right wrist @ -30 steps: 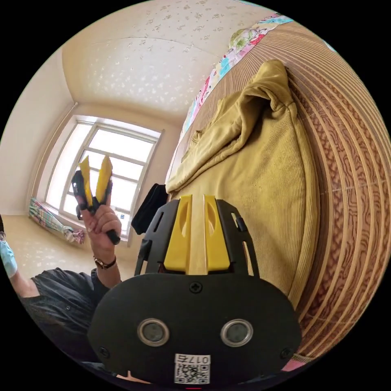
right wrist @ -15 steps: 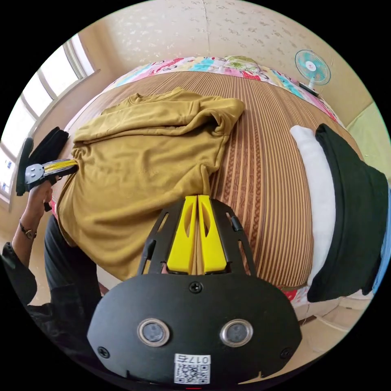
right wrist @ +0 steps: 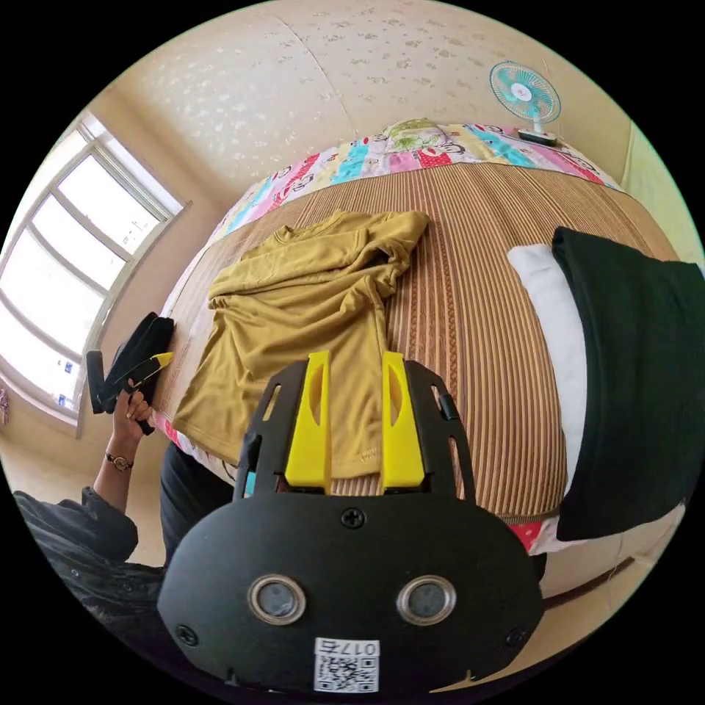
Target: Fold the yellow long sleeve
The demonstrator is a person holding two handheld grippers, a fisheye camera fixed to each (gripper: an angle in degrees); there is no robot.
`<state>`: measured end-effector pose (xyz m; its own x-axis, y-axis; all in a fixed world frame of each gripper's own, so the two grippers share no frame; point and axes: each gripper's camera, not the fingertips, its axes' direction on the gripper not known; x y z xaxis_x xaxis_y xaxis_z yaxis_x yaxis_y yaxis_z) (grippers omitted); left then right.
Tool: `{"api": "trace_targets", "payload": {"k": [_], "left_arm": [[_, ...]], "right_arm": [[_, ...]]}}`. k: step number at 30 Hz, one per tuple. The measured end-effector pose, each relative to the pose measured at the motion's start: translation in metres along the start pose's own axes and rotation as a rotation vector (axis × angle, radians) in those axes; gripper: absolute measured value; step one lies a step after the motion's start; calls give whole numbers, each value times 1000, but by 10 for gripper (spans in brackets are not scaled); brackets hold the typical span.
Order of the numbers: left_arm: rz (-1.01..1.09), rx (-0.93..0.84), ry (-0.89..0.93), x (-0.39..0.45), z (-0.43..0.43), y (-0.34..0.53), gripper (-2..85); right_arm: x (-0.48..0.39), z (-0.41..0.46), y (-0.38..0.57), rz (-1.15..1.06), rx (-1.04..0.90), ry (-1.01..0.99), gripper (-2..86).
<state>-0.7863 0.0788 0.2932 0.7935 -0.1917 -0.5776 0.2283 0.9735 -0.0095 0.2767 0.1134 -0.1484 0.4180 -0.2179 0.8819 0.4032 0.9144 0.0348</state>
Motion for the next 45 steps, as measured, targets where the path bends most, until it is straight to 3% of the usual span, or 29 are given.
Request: {"api": "trace_targets", "payload": {"k": [3, 6, 11, 14, 19, 21, 29, 34, 38, 41, 45], "left_arm": [[-23, -2, 48, -6, -13, 61, 152], [-97, -36, -12, -16, -12, 95, 147], [-260, 34, 89, -46, -17, 108, 127], [-305, 53, 143, -58, -21, 108, 128], [-314, 40, 308, -75, -23, 107, 50], [-313, 139, 481, -85, -47, 116, 47], [-77, 238, 627, -62, -166, 159, 45], [-101, 353, 607, -53, -207, 142, 46], [-186, 263, 432, -63, -166, 62, 47], [-296, 195, 400, -90, -115, -7, 63], [-411, 224, 354, -123, -91, -32, 116]], "right_arm": [[22, 15, 44, 63, -81, -14, 111], [34, 9, 68, 143, 11, -98, 97], [57, 9, 79, 324, 83, -357, 97], [67, 16, 82, 361, 71, -383, 86], [62, 4, 83, 322, 16, -387, 50], [58, -36, 96, 259, 117, -508, 41], [40, -170, 180, 41, 294, -804, 33], [10, -198, 149, -17, 339, -660, 31], [-18, -137, 51, -19, 267, -423, 33], [-29, -70, -24, 41, 159, -300, 41], [-60, -40, -28, 63, 164, -160, 53]]}}
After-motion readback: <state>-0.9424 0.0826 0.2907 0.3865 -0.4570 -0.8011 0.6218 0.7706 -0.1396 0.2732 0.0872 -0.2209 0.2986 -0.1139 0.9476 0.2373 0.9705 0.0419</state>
